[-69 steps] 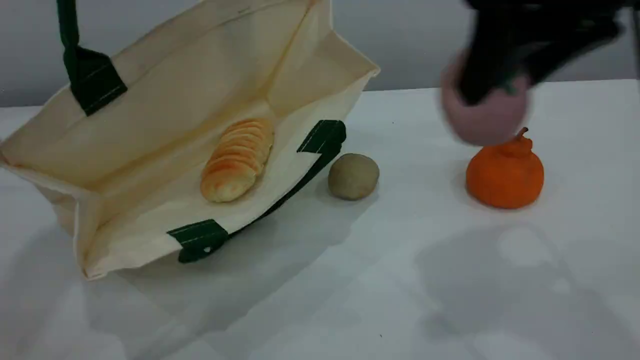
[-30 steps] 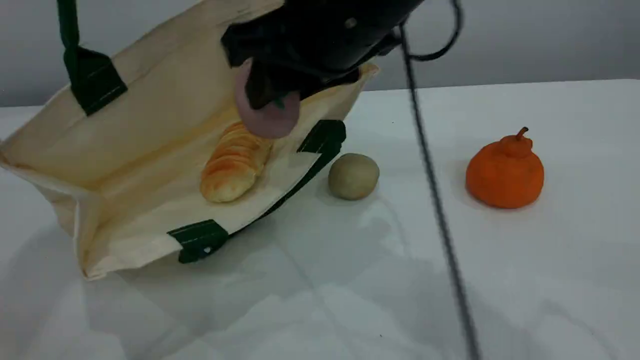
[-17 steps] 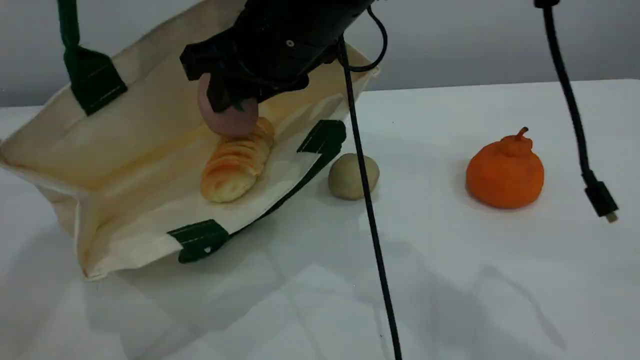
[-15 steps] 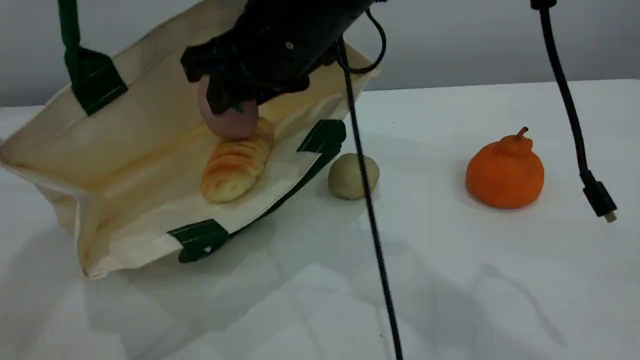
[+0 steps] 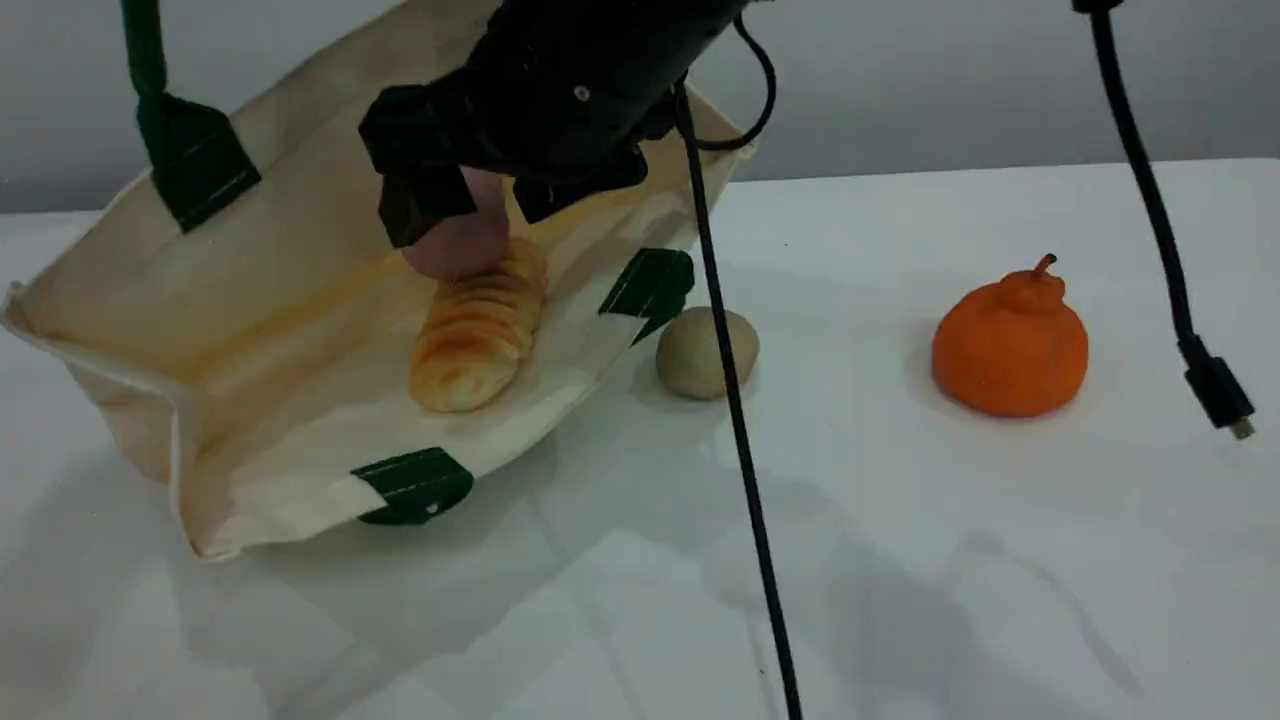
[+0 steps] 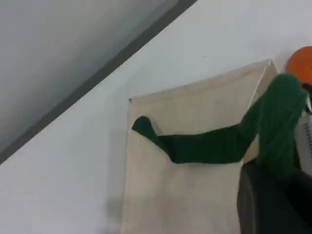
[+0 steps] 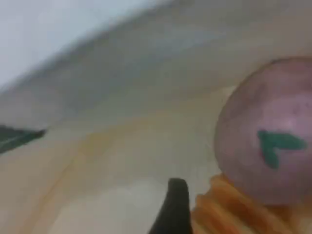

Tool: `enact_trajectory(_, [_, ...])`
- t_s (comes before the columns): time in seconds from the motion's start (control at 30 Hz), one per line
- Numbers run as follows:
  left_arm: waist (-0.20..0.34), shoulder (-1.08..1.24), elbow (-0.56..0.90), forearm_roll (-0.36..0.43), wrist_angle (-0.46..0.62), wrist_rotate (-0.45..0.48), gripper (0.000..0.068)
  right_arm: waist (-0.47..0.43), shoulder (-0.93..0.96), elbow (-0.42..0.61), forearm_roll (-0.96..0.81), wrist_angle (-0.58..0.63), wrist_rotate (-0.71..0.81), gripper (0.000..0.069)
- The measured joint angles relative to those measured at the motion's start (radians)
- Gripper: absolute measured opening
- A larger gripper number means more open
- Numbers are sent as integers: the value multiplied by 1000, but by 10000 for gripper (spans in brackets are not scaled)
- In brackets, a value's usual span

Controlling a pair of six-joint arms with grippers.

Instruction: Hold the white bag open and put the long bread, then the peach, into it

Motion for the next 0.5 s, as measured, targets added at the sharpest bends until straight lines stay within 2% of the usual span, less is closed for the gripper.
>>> enact_trajectory(0.23, [0, 0, 0, 4, 0, 0, 92, -2, -101, 0, -106, 74, 3, 596])
enact_trajectory(0.5, [0, 0, 0, 4, 0, 0, 92, -60, -194, 1, -323, 194, 147, 592])
